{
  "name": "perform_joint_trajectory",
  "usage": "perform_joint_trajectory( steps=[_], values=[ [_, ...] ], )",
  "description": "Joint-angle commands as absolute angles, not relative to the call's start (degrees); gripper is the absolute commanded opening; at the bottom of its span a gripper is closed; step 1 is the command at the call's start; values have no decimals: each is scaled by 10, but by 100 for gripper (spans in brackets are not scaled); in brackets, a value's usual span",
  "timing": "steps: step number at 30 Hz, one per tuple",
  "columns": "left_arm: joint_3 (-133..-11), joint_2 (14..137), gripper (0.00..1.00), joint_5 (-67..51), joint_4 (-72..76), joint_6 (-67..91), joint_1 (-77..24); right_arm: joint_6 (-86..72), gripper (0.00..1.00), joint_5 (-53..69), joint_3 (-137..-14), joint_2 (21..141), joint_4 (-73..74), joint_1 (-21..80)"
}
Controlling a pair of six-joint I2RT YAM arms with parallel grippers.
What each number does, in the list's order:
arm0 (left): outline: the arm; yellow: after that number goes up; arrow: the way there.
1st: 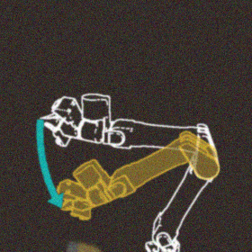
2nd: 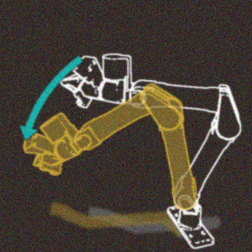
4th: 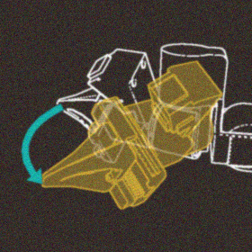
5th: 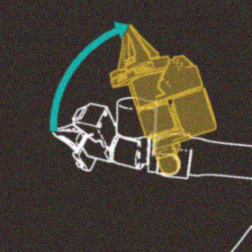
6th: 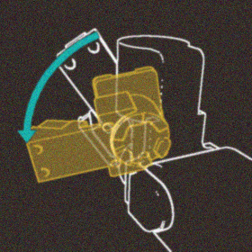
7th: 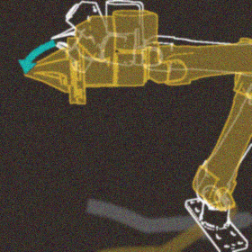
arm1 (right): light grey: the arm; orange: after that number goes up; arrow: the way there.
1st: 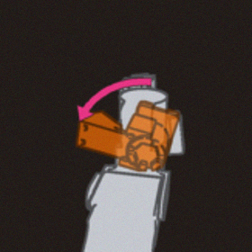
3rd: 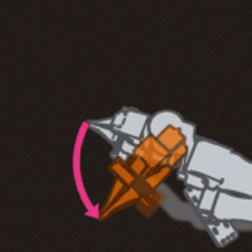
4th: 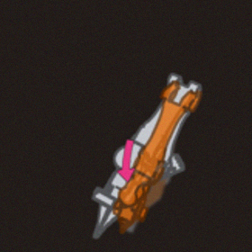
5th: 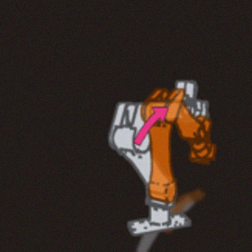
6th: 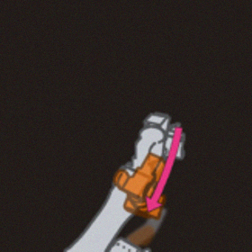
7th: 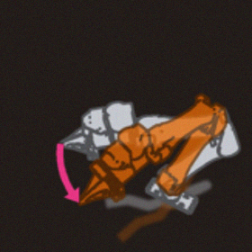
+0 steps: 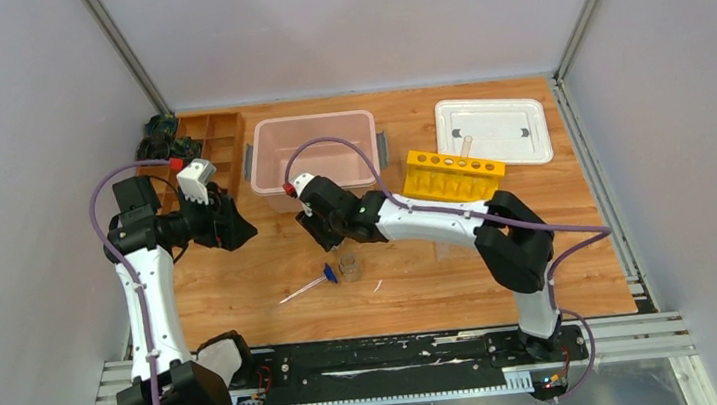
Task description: Organize the chemistry lab equipment
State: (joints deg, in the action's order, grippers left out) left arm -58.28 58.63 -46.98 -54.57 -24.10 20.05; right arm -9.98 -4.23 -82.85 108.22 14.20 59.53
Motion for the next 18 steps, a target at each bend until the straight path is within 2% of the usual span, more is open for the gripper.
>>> perform_joint_trajectory(
  steps=[1,18],
  values=[
    [-602,595,94,-464,-552,-236,198,-83,40,-48,-855,1120,127,605],
    [-611,605,94,-462,-552,-242,197,-40,35,-104,-849,1209,80,607]
  ],
)
